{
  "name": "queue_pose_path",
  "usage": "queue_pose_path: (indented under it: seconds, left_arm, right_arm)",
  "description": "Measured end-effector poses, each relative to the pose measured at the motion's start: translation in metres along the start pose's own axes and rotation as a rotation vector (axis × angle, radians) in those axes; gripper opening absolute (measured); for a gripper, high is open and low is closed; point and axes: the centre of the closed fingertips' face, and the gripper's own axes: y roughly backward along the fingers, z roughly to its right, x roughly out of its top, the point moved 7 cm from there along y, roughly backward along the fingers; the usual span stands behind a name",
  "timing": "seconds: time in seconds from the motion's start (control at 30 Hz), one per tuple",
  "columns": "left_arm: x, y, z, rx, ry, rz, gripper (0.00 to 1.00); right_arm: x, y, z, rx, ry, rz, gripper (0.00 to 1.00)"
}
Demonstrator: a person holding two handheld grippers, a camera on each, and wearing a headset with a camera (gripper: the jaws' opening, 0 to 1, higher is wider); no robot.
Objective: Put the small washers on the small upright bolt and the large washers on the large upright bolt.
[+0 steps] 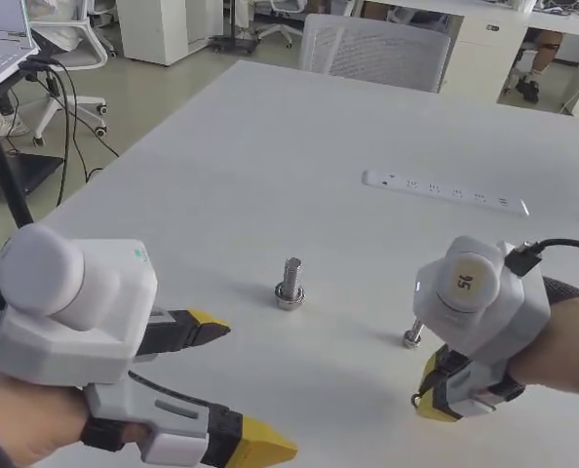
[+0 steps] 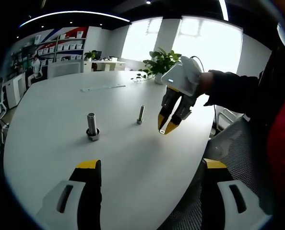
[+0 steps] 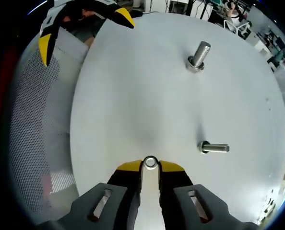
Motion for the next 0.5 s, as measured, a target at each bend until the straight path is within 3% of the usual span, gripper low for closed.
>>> queue_pose_path:
  seconds: [0.5]
  left_arm:
    - [0.0, 0.0, 0.0, 0.0, 0.003, -0.002, 0.85]
  right_arm:
    - [-0.02, 0.02, 0.021, -0.048, -0.049, -0.017, 0.13]
